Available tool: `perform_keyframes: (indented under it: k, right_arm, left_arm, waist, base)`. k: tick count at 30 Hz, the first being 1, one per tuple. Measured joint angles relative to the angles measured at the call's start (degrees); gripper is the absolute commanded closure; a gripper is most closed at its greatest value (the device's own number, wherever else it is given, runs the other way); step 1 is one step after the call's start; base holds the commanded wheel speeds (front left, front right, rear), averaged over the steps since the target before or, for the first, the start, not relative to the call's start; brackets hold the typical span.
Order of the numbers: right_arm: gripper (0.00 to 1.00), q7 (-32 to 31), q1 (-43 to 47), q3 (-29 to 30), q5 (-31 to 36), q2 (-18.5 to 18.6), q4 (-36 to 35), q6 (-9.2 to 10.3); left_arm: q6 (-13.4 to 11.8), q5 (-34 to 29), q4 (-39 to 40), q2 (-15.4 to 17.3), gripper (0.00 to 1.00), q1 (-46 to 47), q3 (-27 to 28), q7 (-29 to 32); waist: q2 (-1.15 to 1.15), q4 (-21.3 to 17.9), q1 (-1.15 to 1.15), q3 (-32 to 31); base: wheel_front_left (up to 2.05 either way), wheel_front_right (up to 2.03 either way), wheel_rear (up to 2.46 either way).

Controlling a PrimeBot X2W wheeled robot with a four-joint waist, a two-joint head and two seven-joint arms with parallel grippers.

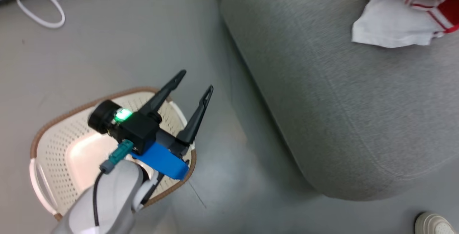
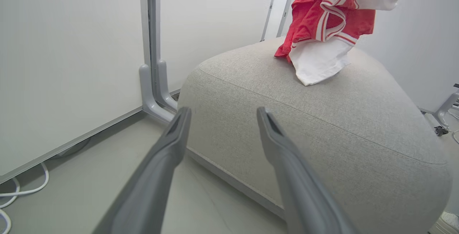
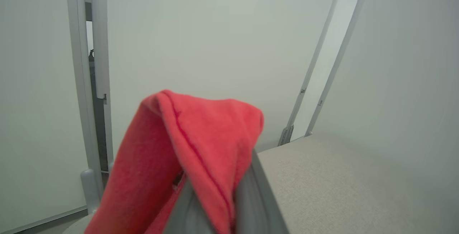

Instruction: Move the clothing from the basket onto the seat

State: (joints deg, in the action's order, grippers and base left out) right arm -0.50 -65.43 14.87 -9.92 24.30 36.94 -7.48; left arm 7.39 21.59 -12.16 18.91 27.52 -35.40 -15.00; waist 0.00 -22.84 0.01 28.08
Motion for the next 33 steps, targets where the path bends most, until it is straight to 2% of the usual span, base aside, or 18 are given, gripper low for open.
perform_keyframes:
  k: [6, 15, 26, 29, 30, 31, 32, 33]
  right_arm:
    - [1.0, 1.2, 2.1, 5.8, 1.6, -1.2, -0.3, -0.01]
    - [1.0, 5.5, 6.3, 10.4, 3.3, -5.0, 10.7, -0.01]
    - [1.0, 10.0, 4.6, 9.8, 4.6, -5.0, 18.3, -0.01]
    - [0.52, 10.4, 4.3, 9.0, 5.4, -4.9, 19.8, -0.01]
    - [0.29, 10.5, 4.2, 8.9, 5.6, -4.9, 20.1, -0.01]
    - [0.14, 10.7, 4.2, 8.8, 5.9, -4.9, 20.5, -0.01]
    - [0.02, 10.9, 4.1, 8.7, 6.1, -4.8, 20.9, -0.01]
    - [0.0, 11.0, 4.1, 8.7, 6.3, -4.7, 21.3, -0.01]
  left_arm:
    - [0.0, -0.6, 1.7, 1.2, 0.0, 3.2, 0.3, 0.0]
    - [0.0, -1.9, 3.4, 1.5, 0.0, 5.7, -0.6, 0.1]
    - [-0.1, -1.5, 2.7, 1.7, 0.0, 5.8, -0.8, 0.1]
    - [-0.1, -1.4, 2.4, 1.5, 0.0, 5.8, -0.8, 0.1]
    - [-0.1, -1.3, 2.3, 1.5, 0.0, 5.8, -0.9, 0.1]
    - [-0.1, -1.1, 2.2, 1.3, 0.0, 5.8, -0.9, 0.1]
    - [-0.1, -1.0, 2.0, 1.2, 0.0, 5.8, -1.0, 0.1]
    - [-0.1, -1.0, 1.9, 1.0, 0.0, 5.8, -1.2, 0.0]
  waist:
    - [0.0, 2.5, 0.01, 6.8]
    - [0.0, 6.4, 0.0, 14.2]
    - [0.0, 6.9, 0.0, 13.5]
    - [0.0, 6.8, 0.0, 13.0]
    - [0.0, 6.8, 0.0, 12.8]
    - [0.0, 6.9, 0.0, 12.6]
    - [0.0, 6.9, 0.0, 12.5]
    - [0.0, 7.0, 0.0, 12.3]
  base:
    - [0.0, 0.0, 0.0]
    - [0.0, 0.0, 0.0]
    - [0.0, 0.0, 0.0]
    - [0.0, 0.0, 0.0]
    - [0.0, 0.0, 0.0]
    - [0.0, 0.0, 0.0]
    - [0.0, 0.0, 0.0]
    - [0.0, 0.0, 0.0]
